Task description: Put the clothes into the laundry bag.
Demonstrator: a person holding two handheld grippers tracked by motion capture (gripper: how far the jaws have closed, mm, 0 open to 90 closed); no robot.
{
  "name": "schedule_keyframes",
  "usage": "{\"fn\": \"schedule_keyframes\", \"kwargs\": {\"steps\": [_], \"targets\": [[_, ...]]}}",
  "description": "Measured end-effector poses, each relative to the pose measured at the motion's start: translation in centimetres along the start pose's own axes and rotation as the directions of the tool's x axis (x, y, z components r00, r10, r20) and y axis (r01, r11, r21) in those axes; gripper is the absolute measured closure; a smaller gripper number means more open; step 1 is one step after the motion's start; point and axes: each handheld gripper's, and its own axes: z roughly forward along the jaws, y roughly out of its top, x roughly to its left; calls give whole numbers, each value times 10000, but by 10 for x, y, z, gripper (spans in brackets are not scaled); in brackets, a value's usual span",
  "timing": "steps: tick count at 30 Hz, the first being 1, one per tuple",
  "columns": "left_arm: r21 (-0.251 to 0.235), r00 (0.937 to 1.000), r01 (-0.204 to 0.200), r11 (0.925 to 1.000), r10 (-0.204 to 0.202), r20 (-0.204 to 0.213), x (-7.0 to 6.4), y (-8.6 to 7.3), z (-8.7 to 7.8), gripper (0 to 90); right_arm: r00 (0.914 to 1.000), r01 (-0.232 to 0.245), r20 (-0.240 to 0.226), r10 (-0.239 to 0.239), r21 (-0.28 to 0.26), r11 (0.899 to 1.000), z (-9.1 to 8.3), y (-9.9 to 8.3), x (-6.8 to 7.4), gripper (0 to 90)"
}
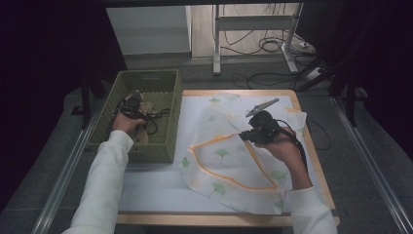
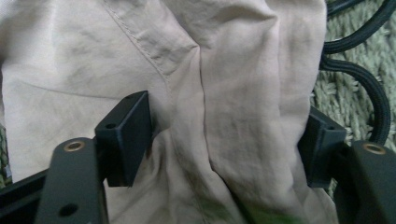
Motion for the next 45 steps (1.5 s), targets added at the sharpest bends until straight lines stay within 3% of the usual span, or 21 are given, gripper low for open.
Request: {"fn": "schedule_keyframes", "kwargs": {"steps": [6,12,14,16,22,33,39,45], "targets": [[158,9997,-144,9998,146,-174,-1,1,1,350,10000,19,0,-19,10,10000,0,0,1,876],[224,9998,-206,9995,208,-51,0,2,1,395,10000,14,11,-14,10,10000,0,0,1,876],[219,9998,-195,9996,195,7,0,2,1,422,10000,18,19,-18,5,10000,0,0,1,876],[140,9999,-160,9998,160,-16,2,1,-1,523,10000,2,28,-2,15,10000,0,0,0,876],[166,9997,-145,9998,142,178,8,1,-3,616,10000,-2,23,2,25,10000,1,0,0,876],[226,9997,-222,9995,221,35,7,2,-5,746,10000,-39,37,39,-33,10000,-2,-1,-1,876],[-90,9998,-174,9998,175,136,9,-1,-10,760,10000,-59,50,59,-63,10000,-3,-1,-2,876],[-638,9976,44,9980,0,687,18,-5,-21,765,10000,-59,74,60,-115,9999,-5,-2,-2,876]]}}
